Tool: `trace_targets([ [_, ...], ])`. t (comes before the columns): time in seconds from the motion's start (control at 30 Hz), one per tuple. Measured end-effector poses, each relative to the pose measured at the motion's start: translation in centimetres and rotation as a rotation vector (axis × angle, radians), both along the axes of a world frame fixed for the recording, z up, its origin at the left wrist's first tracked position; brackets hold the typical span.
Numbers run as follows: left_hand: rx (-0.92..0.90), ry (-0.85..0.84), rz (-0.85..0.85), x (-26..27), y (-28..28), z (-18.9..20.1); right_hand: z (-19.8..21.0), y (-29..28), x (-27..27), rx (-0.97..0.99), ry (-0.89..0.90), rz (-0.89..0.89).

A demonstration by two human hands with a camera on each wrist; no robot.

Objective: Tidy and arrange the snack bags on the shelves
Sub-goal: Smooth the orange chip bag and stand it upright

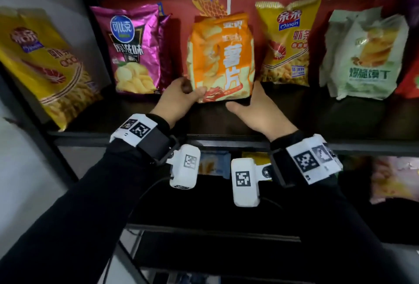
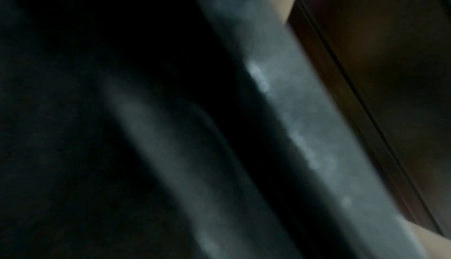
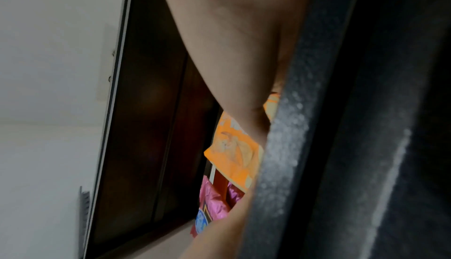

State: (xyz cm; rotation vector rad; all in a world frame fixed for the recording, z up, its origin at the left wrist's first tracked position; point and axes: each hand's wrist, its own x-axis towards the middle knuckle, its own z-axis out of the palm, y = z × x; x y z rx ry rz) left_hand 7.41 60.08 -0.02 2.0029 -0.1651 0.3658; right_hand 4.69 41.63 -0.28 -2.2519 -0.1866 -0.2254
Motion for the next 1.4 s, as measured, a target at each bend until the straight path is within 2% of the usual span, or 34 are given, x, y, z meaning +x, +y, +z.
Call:
trace_targets([
  [0.13,0.010,-0.012,-0.064,0.2,0.1,-0.4,0.0,-0.2,-0.5,0.220,-0.005,-0.001],
  [0.3,-0.219,-0.070,-0.073,-0.3,0.5,0.1,0.2,-0.2,-1.2,0.464,-0.058,-0.005],
  [0.43,-0.240,-0.131,-0.211,-1.7,-0.3,0.5,0.8,-0.5,-2.2,0.651,-0.109,0.097],
  [0.53,-0.271,-0.122,-0.350,-2.6,-0.5,0.8,0.9,-0.9,-2.8,0.667,-0.120,0.188],
  [0.67,-0.291,-0.040,-0.448,-3.0,-0.5,1.1,0.4,-1.3,-2.7,0.669,-0.146,0.237],
  [0.8,-0.314,-0.102,-0.388,-3.2,-0.3,1.1,0.6,-1.1,-2.8,0.649,-0.144,0.290],
  [0.9,-0.297,-0.134,-0.411,-3.2,-0.1,1.0,0.9,-0.9,-2.9,0.644,-0.137,0.337],
  [1.03,-0.290,-0.124,-0.388,-3.4,-0.4,1.0,0.5,-1.3,-3.0,0.693,-0.211,0.288],
  [1.17,-0.329,-0.205,-0.338,-3.7,-0.4,1.2,0.1,-1.3,-2.9,0.620,-0.226,0.303],
  [1.27,-0.368,-0.281,-0.363,-3.6,-0.4,0.9,0.2,-1.2,-2.9,0.590,-0.234,0.313],
  [1.4,-0.292,-0.349,-0.324,-3.9,-0.7,1.2,0.4,-0.9,-3.2,0.646,-0.279,0.232],
])
